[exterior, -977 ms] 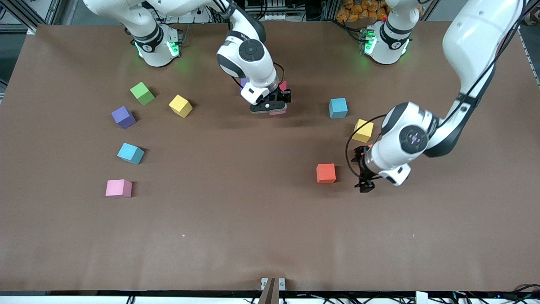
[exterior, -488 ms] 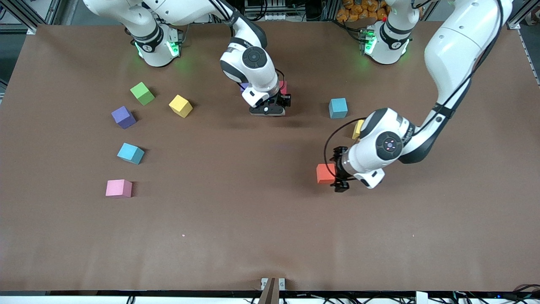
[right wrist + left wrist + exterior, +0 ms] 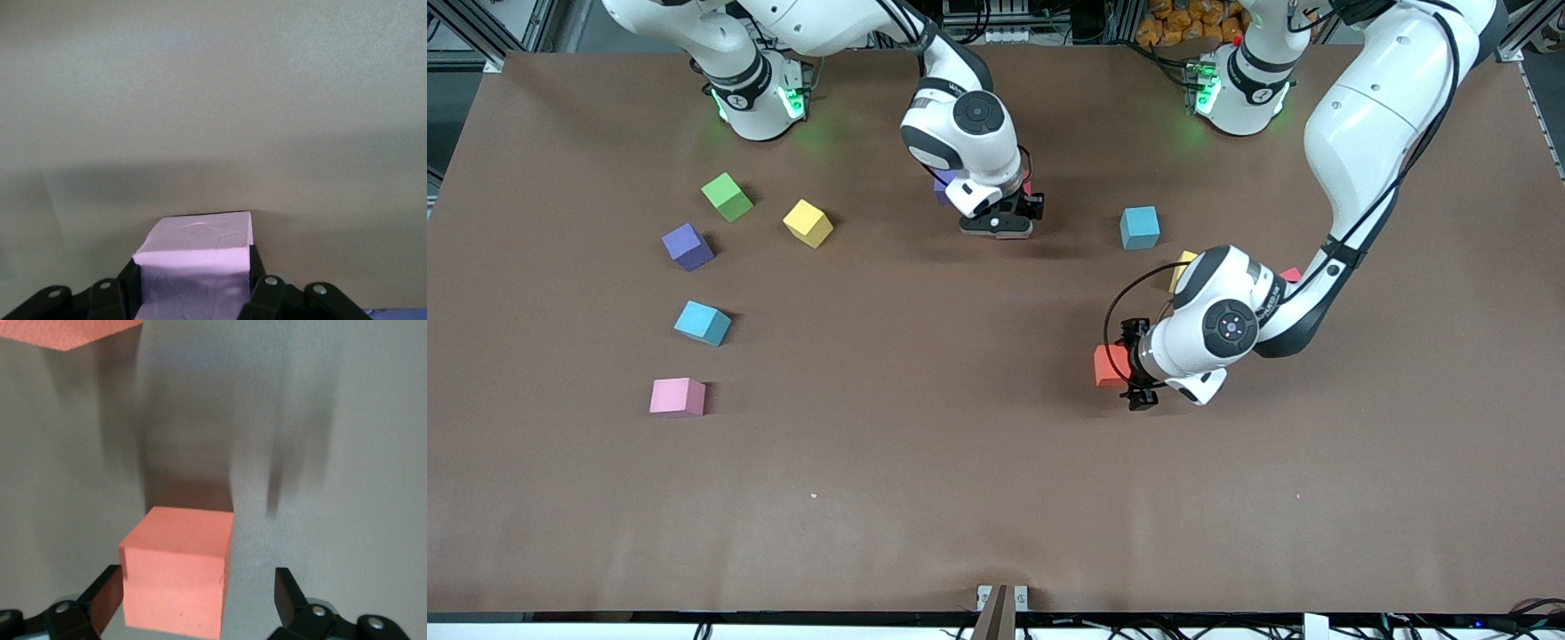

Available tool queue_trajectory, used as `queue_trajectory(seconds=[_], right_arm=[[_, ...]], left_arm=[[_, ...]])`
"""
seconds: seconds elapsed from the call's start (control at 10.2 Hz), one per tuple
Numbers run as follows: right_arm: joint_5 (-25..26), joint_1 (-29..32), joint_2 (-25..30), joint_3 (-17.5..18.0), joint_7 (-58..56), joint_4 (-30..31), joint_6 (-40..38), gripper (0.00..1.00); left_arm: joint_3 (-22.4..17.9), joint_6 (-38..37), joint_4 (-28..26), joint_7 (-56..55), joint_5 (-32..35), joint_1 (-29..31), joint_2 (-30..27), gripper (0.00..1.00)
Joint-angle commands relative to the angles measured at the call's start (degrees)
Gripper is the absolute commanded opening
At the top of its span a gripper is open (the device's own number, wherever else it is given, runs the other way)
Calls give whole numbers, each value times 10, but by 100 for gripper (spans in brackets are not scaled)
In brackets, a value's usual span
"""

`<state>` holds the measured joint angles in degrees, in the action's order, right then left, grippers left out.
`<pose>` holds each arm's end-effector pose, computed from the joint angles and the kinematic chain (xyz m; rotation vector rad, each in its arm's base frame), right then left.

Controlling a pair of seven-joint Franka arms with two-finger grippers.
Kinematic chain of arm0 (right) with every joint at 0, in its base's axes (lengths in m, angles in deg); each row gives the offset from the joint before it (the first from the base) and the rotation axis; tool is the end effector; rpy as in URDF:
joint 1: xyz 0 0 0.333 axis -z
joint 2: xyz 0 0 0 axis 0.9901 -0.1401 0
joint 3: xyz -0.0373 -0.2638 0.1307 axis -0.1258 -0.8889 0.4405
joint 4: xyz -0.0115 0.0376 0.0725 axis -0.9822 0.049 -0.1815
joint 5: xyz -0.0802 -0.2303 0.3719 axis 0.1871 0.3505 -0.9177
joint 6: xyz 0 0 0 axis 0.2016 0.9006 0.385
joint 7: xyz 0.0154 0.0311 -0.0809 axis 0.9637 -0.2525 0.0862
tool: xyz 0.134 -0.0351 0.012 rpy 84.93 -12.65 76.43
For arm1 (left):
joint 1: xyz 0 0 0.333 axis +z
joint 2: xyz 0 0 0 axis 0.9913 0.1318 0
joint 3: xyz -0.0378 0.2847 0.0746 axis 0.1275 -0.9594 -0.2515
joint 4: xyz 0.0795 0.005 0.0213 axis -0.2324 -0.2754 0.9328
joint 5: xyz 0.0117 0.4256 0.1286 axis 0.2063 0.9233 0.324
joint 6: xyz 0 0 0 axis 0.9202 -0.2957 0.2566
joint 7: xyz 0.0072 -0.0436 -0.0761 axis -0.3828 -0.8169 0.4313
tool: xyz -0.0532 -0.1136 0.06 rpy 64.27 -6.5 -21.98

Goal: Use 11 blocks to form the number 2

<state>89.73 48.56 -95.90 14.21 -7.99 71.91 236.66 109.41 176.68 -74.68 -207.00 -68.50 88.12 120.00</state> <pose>0.3188 0.5572 0.1211 -3.0110 0.1657 0.0884 0.6367 -0.3154 0.1417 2.0793 2.2661 -0.3187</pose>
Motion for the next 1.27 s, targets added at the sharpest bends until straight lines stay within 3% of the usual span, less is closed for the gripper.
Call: queue_trajectory(seconds=[0.0, 0.98, 1.07, 1.17], right_arm=[[18, -5, -13, -2, 22, -16, 3, 37], [20, -18, -15, -2, 33, -13, 4, 39], [22, -18, -15, -2, 33, -13, 4, 39], [23, -18, -13, -2, 33, -11, 4, 39]], left_arm=[[-4, -14, 7, -18, -6, -9, 0, 100], [-14, -15, -12, -24, -5, -18, 6, 100], [-14, -15, -12, -24, -5, -18, 6, 92], [-14, -15, -12, -24, -5, -18, 6, 71]])
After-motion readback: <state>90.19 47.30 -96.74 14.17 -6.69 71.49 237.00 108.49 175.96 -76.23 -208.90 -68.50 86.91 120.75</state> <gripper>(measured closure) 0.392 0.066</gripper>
